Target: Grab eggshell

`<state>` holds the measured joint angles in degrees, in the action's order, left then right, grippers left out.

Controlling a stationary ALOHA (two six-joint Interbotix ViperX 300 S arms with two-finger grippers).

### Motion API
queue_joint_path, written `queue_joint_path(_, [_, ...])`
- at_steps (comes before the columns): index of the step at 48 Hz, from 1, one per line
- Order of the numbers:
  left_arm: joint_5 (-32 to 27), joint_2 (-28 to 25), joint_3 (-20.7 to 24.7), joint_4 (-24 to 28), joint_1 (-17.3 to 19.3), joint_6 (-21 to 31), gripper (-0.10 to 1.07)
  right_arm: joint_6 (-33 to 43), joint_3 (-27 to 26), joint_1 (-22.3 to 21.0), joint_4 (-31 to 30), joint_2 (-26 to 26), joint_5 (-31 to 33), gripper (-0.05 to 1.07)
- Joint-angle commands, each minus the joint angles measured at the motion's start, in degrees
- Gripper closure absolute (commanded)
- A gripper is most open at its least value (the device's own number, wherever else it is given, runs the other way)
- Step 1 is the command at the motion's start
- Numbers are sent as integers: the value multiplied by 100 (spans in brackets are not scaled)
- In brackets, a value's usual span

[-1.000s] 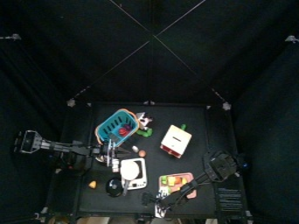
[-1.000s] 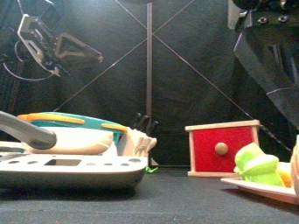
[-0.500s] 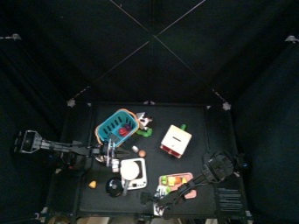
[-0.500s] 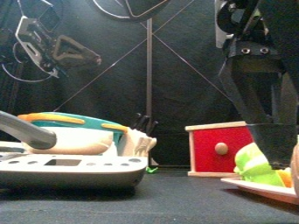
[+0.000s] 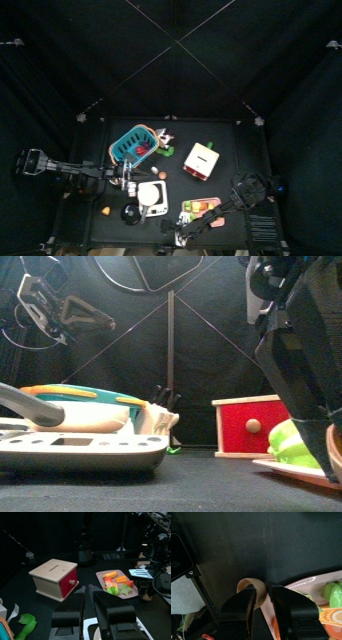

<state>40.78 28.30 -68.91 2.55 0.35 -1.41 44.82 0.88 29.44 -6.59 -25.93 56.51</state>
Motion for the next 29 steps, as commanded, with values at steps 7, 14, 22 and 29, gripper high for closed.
queue_joint_path(7, [18,246,-97,9,-9,0,40,0,-132,-18,-18,193,9,47])
queue_joint_path(14, [-9,466,-220,9,-26,9,40,-9,-123,-44,-44,290,18,52])
queue_joint_path(22, [-193,624,-334,9,-132,9,40,-9,-79,-88,-158,448,53,55])
queue_joint_path(29, [-431,729,-316,18,-167,0,40,-9,-70,-149,-202,580,114,55])
